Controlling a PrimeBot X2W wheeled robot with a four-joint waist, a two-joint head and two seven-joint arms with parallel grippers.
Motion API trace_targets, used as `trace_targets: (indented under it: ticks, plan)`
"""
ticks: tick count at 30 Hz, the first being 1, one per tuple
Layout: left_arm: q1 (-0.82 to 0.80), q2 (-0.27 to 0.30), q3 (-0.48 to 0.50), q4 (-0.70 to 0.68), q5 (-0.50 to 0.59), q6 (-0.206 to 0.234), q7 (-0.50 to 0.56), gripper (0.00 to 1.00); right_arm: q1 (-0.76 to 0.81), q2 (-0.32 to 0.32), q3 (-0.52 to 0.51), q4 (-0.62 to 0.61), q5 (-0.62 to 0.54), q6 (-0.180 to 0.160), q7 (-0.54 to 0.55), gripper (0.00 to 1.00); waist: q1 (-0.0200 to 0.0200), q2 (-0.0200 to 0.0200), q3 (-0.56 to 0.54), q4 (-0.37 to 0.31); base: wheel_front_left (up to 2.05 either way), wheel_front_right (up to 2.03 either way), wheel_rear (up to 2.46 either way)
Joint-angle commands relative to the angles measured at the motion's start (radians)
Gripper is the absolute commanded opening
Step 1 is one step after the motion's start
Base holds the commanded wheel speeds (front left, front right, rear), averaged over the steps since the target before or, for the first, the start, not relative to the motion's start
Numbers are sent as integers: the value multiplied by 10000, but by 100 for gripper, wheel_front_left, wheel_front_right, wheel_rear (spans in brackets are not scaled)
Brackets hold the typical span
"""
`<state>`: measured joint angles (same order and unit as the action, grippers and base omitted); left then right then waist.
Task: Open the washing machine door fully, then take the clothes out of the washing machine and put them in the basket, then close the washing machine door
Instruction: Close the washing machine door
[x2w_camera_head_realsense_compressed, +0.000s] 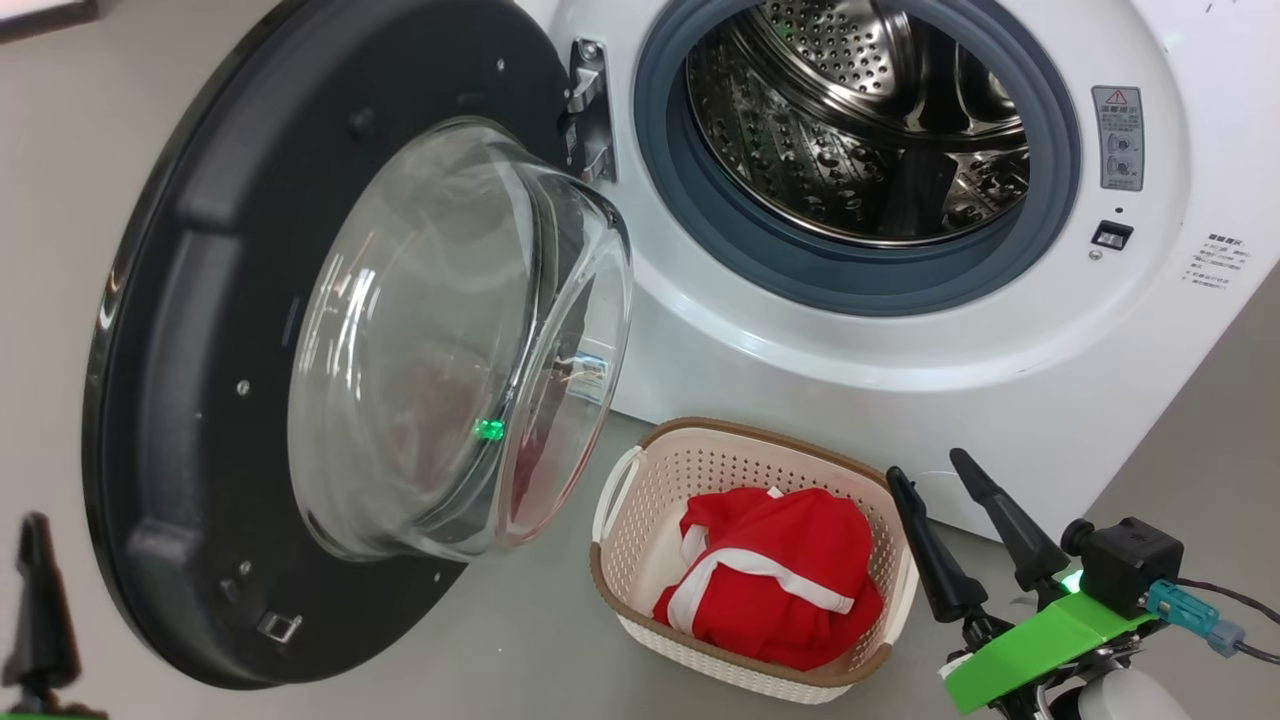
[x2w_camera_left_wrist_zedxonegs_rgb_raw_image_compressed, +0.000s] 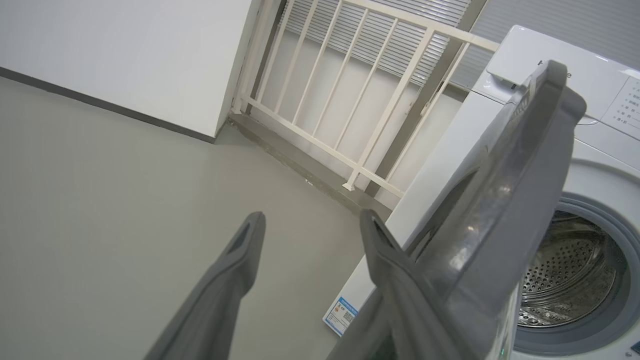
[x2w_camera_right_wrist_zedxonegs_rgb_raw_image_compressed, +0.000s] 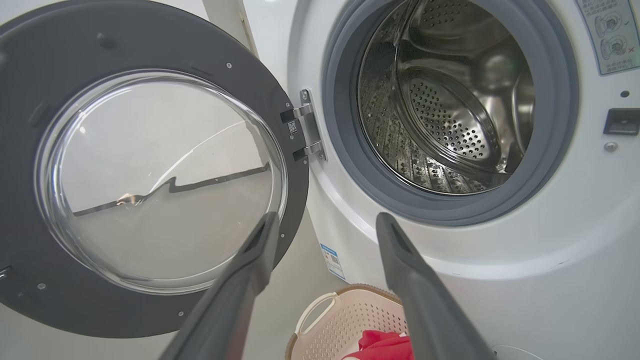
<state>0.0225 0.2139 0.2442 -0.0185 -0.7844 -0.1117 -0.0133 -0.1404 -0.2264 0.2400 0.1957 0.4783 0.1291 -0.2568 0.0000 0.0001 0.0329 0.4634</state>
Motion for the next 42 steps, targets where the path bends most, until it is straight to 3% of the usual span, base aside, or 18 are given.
trace_targets:
  ticks: [1, 11, 19, 40, 42]
  plan:
    - [-36, 196, 231, -359, 278, -104, -262, 100, -4, -126, 177, -275, -9, 16, -49, 100, 0, -1, -10, 24, 0, 0, 0]
    - [798, -589, -425, -669, 1487, 42, -1647, 100, 11, -213, 90, -362, -58, 16, -49, 100, 0, -1, 24, 114, 0, 0, 0]
    - [964, -870, -822, -674, 2007, 183, -1983, 100, 2, -182, 53, -406, -155, 16, -49, 100, 0, -1, 54, 104, 0, 0, 0]
    - [592, -238, -294, -697, 1738, 363, -1764, 100, -47, -219, 117, -352, -126, 16, -49, 100, 0, -1, 211, 29, 0, 0, 0]
    - [540, -104, -157, -710, 1677, 372, -1734, 85, -36, -212, 118, -347, -123, 16, -49, 100, 0, -1, 199, 18, 0, 0, 0]
